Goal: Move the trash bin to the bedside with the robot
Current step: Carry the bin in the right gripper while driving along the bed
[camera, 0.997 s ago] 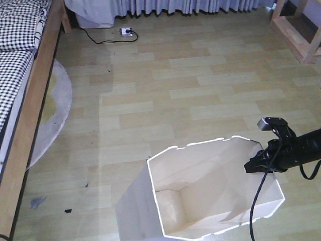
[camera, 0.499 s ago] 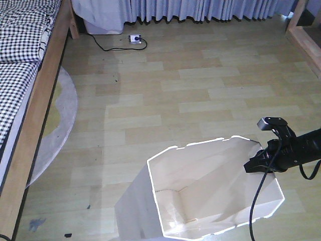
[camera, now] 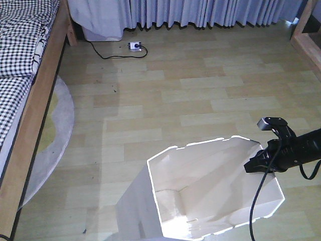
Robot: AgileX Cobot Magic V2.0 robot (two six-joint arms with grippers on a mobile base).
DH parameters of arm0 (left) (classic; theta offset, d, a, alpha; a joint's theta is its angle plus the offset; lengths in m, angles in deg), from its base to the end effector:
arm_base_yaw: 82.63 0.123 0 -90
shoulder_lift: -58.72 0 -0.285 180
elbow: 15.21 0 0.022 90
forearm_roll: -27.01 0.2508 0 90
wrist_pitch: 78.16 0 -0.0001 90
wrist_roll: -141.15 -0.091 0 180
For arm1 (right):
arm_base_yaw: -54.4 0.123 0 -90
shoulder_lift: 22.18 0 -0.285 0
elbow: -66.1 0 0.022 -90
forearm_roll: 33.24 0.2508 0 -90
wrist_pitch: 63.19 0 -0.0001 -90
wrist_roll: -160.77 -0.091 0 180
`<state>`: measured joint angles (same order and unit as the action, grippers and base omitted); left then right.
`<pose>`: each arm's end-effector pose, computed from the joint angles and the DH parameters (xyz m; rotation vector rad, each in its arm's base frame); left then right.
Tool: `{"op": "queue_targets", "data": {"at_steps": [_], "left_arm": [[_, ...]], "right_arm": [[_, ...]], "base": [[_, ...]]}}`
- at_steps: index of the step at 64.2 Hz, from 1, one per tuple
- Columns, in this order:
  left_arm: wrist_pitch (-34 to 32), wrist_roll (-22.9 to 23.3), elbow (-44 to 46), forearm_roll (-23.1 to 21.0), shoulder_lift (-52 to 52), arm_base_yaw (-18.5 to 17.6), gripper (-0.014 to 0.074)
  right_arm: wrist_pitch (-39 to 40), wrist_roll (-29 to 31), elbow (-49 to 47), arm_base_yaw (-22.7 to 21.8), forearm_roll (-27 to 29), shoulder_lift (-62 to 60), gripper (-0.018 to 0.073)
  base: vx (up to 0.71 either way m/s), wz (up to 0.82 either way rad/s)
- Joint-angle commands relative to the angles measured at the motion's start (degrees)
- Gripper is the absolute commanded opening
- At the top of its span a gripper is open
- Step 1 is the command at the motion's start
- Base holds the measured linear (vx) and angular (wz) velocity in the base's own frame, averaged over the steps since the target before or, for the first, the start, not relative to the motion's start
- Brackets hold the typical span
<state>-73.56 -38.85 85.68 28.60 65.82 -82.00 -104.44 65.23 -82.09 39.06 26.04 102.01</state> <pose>0.0570 0.0008 0.1954 0.0115 1.5850 0.0320 0.2856 -0.0248 0.0637 -0.4221 2.7584 0.7932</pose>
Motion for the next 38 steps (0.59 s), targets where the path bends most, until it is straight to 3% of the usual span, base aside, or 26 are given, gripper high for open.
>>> {"op": "queue_targets", "data": {"at_steps": [1,38], "left_arm": [[-4.3,0.8,-0.7,-0.5,-0.9,-0.4,-0.0006],[-4.3,0.8,-0.7,-0.5,-0.9,-0.4,-0.0006]], "right_arm": [[-12.3,-1.3,-0.8,-0.2,5.7,-3.4,-0.0004],[-12.3,-1.3,-0.8,-0.2,5.7,-3.4,-0.0004]], "base": [[0.24,-0.02],[0.23,0.00]]}}
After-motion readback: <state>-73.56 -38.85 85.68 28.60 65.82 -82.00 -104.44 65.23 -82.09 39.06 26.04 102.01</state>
